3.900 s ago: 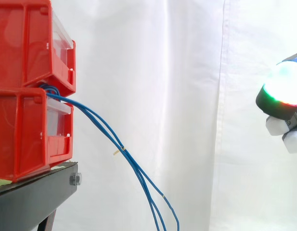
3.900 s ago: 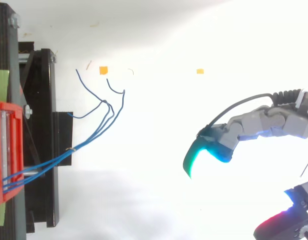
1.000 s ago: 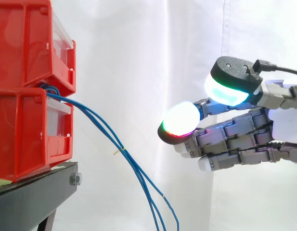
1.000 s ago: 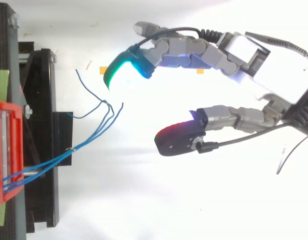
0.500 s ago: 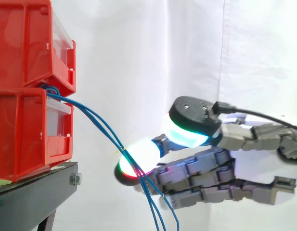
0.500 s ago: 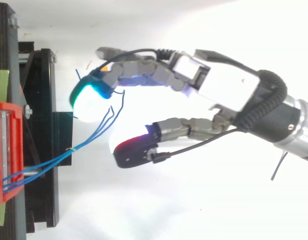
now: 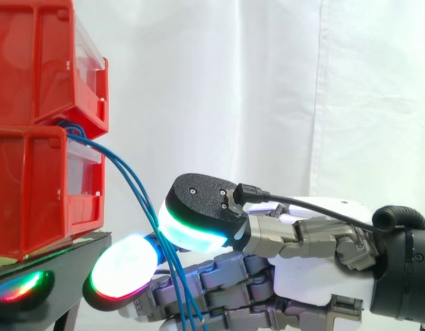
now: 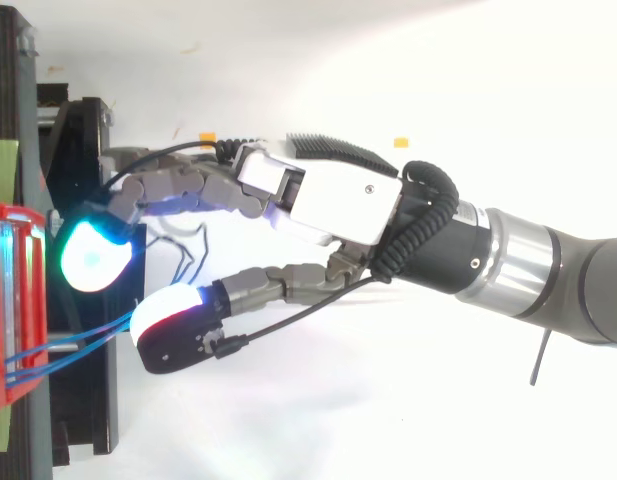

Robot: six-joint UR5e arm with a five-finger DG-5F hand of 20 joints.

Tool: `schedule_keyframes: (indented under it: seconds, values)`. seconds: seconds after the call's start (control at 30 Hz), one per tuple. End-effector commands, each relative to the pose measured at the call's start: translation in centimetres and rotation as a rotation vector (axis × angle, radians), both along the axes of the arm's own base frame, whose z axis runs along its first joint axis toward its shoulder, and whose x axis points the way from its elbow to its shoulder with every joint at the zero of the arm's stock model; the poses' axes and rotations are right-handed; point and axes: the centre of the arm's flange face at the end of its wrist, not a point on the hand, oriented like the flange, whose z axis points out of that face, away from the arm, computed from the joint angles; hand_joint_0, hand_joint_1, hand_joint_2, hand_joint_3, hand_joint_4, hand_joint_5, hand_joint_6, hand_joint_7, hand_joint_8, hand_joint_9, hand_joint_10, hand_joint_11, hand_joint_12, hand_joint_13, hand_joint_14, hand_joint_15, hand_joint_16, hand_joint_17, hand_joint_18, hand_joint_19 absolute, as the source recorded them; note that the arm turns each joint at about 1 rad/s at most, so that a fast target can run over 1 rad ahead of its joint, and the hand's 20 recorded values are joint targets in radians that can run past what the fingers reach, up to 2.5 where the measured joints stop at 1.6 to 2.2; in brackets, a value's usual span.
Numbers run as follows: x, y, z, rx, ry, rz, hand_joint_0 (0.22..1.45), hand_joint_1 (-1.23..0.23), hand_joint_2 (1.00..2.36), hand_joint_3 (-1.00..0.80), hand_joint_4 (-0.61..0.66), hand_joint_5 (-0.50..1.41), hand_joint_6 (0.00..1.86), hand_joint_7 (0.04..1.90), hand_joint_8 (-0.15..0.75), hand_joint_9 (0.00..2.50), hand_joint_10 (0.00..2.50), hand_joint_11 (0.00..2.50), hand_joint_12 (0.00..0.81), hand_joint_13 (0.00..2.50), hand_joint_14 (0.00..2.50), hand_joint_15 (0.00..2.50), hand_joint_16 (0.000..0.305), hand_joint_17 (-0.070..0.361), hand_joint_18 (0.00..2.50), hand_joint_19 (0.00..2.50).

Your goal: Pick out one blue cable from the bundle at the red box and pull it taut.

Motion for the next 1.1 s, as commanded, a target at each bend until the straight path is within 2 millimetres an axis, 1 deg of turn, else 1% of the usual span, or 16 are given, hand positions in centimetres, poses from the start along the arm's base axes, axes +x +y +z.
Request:
schedule_keyframes:
  seconds: [0.0, 0.3, 0.8, 1.07]
  values:
    - [0.1, 0.3, -0.1, 0.015, -0.002, 0.031, 0.59, -0.6, 1.0, -0.47, 0.32, -0.14, 0.5, 0.81, 0.293, 0.55, 0.0, 0.0, 0.396, 0.17, 0.0, 0.09, 0.057, 0.129, 0.13, 0.44]
    - [0.1, 0.6, -0.1, 0.041, -0.01, 0.084, 0.59, -0.6, 1.0, -0.47, 0.32, -0.15, 0.5, 0.81, 0.293, 0.56, 0.0, 0.0, 0.398, 0.2, 0.0, 0.1, 0.057, 0.129, 0.16, 0.44]
    - [0.3, 1.6, 0.0, 0.071, -0.023, 0.187, 0.59, -0.59, 1.0, -0.47, 0.32, -0.14, 0.5, 0.82, 0.295, 0.57, 0.0, 0.0, 0.403, 0.23, 0.0, 0.11, 0.058, 0.13, 0.18, 0.45]
    - [0.3, 1.4, 0.1, 0.092, -0.029, 0.2, 0.59, -0.48, 1.0, -0.49, 0.33, -0.14, 0.5, 0.85, 0.297, 0.59, 0.0, 0.0, 0.404, 0.24, 0.0, 0.11, 0.058, 0.131, 0.2, 0.46]
